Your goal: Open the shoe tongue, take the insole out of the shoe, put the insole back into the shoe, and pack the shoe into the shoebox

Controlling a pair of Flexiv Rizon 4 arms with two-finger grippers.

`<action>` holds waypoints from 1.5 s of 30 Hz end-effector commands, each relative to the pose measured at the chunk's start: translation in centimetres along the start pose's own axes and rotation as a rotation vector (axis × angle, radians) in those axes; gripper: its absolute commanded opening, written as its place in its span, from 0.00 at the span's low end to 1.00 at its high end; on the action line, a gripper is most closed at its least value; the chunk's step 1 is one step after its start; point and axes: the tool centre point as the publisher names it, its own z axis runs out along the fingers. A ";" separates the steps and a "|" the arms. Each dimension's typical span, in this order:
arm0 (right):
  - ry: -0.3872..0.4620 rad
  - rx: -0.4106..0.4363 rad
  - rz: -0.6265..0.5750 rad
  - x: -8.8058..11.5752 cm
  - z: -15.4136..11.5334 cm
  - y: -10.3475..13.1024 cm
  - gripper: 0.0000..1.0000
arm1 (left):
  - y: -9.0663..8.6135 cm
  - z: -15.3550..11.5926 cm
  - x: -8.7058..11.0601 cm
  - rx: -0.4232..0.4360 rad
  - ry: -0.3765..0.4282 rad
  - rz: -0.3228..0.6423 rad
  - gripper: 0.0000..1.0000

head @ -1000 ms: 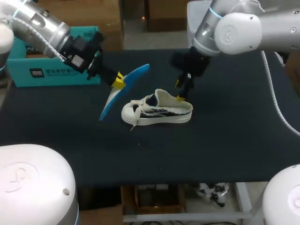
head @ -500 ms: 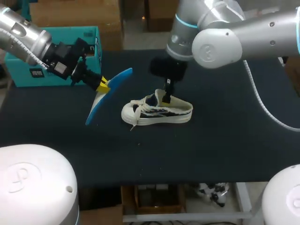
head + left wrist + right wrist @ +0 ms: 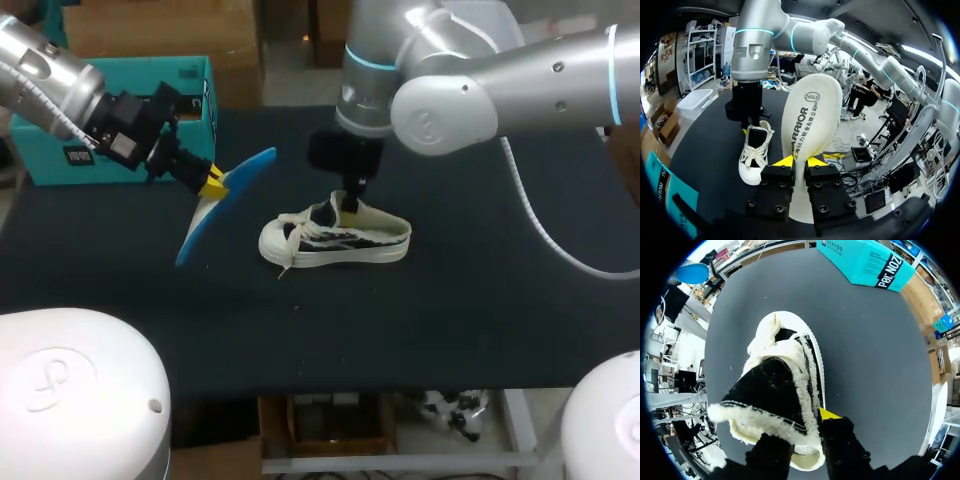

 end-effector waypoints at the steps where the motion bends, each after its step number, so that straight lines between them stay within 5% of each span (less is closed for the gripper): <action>1: -0.014 0.019 0.008 0.3 -0.3 0.7 0.00 | 0.0 -0.2 -0.2 0.002 0.003 0.006 0.00; 14: -0.032 0.007 0.205 1.4 -1.1 1.0 0.00 | -1.3 0.0 -1.1 -0.004 0.073 0.069 0.00; 35: -0.129 -0.129 0.765 5.7 -3.3 -0.1 0.00 | -8.4 2.4 -1.1 0.001 0.300 0.299 0.00; 45: -0.180 -0.149 0.893 6.4 -2.4 -1.2 0.00 | -8.9 4.5 -1.6 0.009 0.362 0.322 0.00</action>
